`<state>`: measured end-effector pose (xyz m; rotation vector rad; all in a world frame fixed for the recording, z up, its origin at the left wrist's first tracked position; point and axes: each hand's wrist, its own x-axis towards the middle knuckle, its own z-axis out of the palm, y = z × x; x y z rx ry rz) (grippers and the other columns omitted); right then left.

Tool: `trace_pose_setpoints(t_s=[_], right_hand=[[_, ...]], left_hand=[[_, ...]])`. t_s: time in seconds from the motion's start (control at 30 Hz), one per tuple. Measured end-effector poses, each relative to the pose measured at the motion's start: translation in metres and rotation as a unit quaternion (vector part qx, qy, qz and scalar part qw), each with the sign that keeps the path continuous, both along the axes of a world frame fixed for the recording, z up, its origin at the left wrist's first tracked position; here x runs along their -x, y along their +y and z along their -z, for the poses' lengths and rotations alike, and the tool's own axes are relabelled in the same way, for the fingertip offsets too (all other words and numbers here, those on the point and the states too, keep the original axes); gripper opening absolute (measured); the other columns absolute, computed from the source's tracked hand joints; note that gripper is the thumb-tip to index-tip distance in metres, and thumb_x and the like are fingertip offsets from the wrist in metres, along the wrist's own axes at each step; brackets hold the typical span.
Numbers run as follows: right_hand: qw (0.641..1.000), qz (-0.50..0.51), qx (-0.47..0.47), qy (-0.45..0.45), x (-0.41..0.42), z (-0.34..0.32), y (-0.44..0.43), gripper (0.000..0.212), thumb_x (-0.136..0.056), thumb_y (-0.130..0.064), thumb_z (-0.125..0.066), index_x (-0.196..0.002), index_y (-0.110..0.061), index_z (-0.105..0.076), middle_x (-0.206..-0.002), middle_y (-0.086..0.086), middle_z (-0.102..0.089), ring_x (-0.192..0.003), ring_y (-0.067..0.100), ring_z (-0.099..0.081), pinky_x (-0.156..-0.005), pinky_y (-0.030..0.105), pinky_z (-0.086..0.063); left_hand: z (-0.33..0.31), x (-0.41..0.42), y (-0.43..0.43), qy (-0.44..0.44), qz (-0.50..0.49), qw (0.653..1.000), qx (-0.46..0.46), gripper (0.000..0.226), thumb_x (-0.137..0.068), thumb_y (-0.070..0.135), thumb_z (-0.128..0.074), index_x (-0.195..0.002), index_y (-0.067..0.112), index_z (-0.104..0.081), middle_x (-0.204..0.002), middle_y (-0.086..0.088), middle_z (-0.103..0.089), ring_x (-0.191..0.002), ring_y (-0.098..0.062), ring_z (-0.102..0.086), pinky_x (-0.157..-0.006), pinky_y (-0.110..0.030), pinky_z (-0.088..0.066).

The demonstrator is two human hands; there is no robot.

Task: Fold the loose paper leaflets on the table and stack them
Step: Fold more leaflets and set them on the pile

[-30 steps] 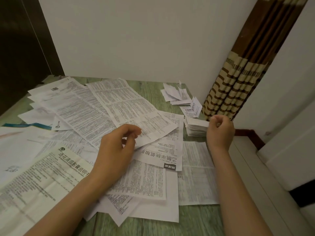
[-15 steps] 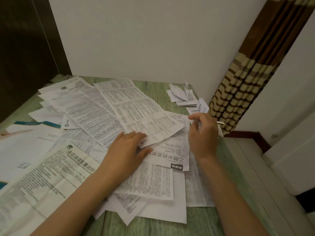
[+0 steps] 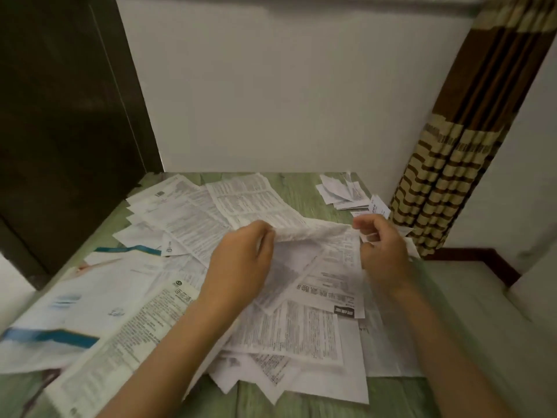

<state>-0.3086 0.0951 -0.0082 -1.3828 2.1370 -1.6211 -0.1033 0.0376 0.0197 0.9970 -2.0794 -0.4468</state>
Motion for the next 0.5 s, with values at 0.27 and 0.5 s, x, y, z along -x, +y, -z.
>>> trace_pose_setpoints(t_s=[0.27, 0.5], right_hand=[[0.919, -0.322, -0.165, -0.157, -0.035, -0.067, 0.028, 0.045, -0.073, -0.004, -0.073, -0.111, -0.024, -0.059, -0.111, -0.008, -0.069, -0.103, 0.006, -0.064, -0.081, 0.018, -0.052], [0.889, -0.360, -0.151, -0.237, -0.078, -0.069, 0.059, 0.028, -0.077, -0.007, -0.067, -0.105, -0.007, -0.064, -0.099, 0.006, -0.073, -0.091, 0.023, -0.071, -0.071, 0.031, -0.058]], left_hand=[[-0.070, -0.069, 0.024, 0.086, 0.069, 0.987, -0.117, 0.022, -0.091, 0.026, -0.050, -0.081, 0.011, -0.063, -0.077, -0.003, -0.067, -0.074, -0.015, -0.064, -0.069, -0.026, -0.055], [-0.071, -0.111, 0.051, 0.236, 0.096, 0.902, -0.348, 0.036, -0.080, 0.037, -0.051, -0.096, 0.008, -0.064, -0.084, -0.003, -0.073, -0.077, -0.017, -0.070, -0.064, -0.025, -0.057]])
